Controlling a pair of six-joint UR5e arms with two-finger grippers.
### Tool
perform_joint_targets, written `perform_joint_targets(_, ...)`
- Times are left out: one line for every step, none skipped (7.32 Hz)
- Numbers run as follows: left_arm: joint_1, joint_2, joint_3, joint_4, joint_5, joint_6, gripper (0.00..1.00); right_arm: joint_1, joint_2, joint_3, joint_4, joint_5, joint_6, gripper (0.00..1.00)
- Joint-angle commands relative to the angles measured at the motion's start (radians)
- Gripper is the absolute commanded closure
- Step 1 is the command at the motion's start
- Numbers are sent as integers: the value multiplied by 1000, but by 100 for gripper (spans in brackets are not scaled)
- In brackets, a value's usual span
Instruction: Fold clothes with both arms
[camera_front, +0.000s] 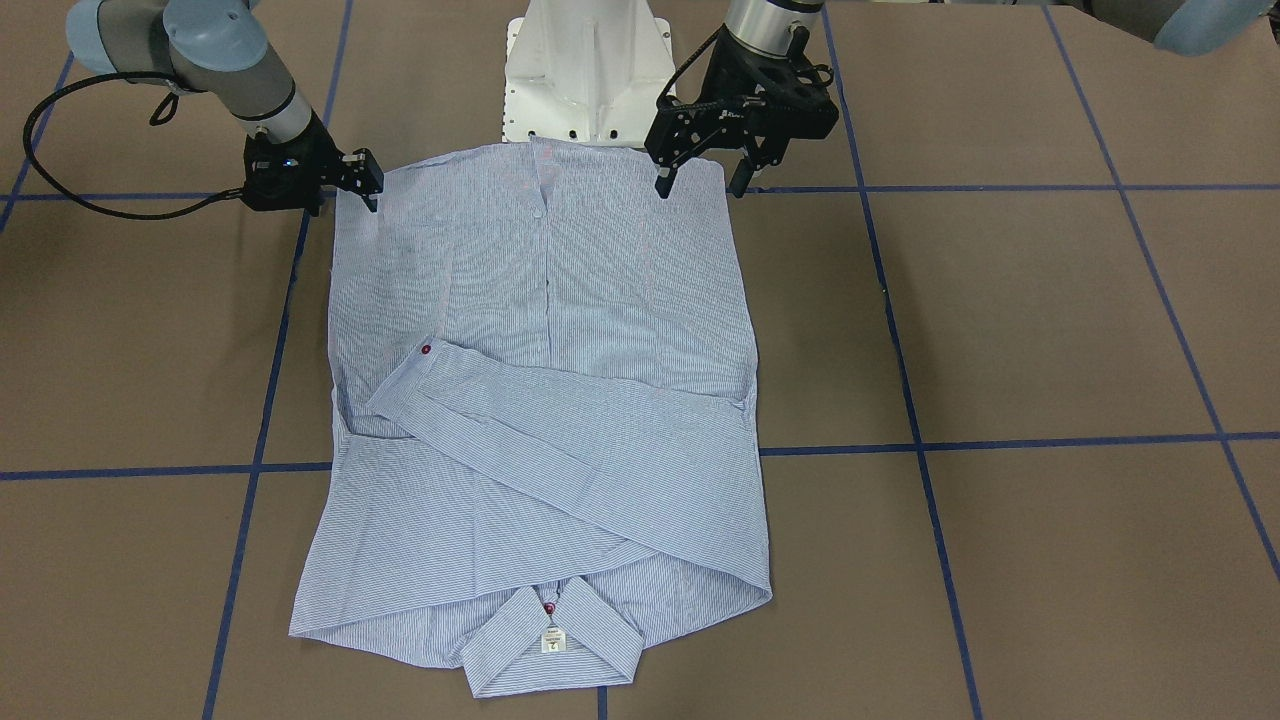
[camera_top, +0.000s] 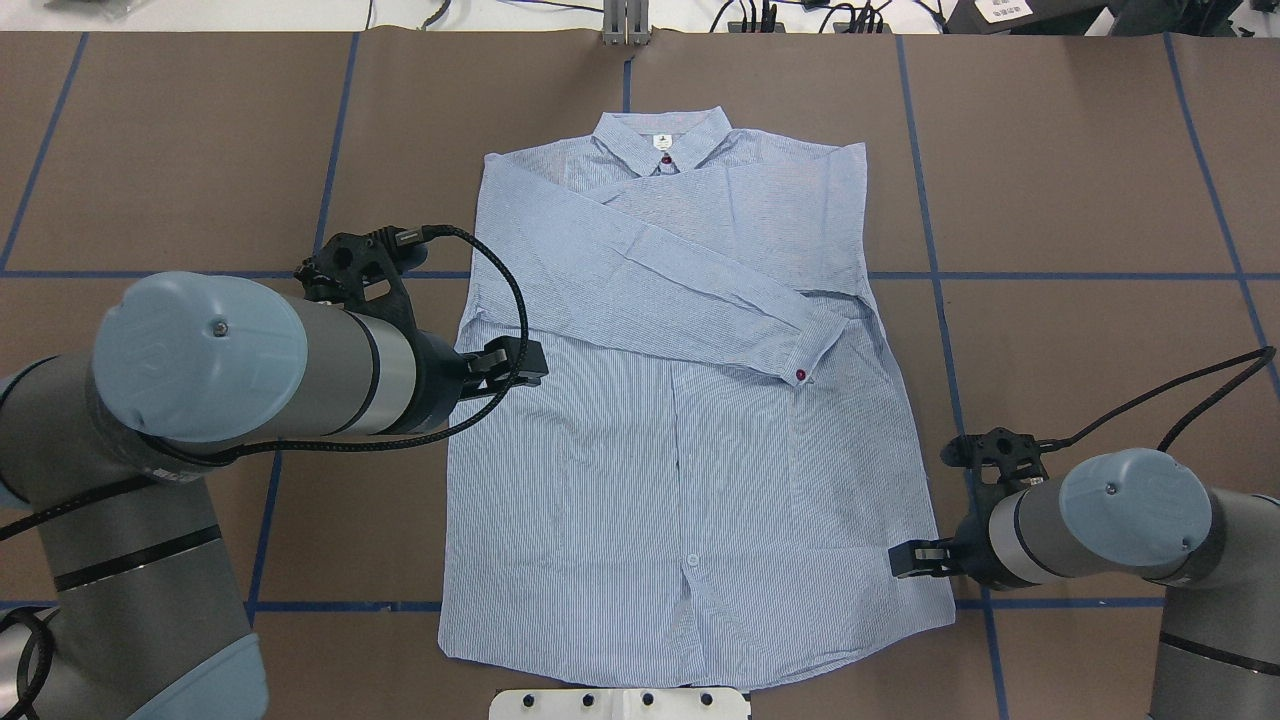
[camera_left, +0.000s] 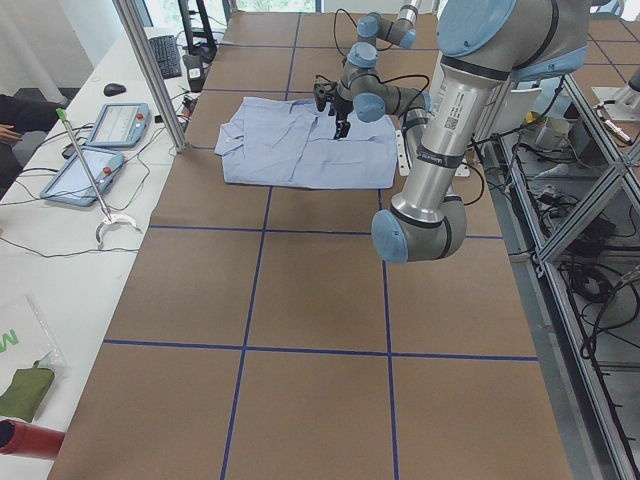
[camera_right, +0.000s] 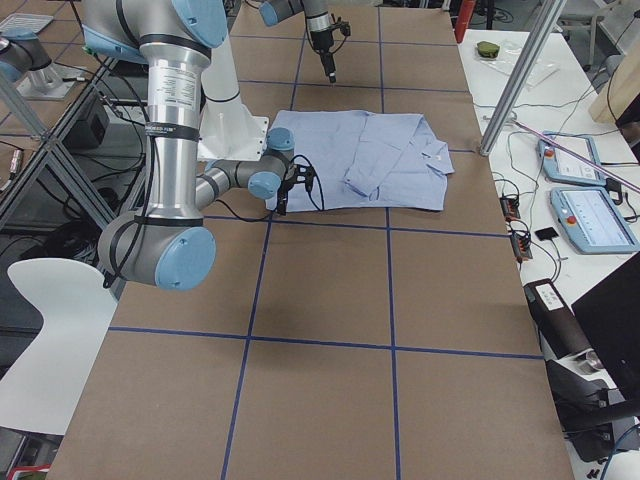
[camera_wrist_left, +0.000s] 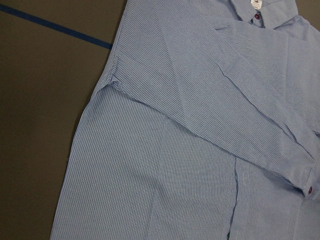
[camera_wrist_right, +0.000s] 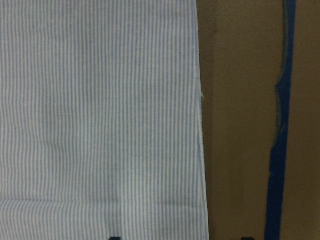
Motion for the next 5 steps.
perform_joint_targets(0,-1,-1,0,0,0,0,-3,1,-3,0,32,0,23)
perform_joint_targets(0,-1,-1,0,0,0,0,-5,2,-3,-2,39,2,25)
perform_joint_targets(0,-1,-1,0,0,0,0,-5,2,-7,-2,39,2,25)
perform_joint_targets(0,-1,-1,0,0,0,0,-6,1,-9,-2,48,3,25)
perform_joint_targets(0,-1,-2,0,0,0,0,-9,1,-12,-2,60,3,25)
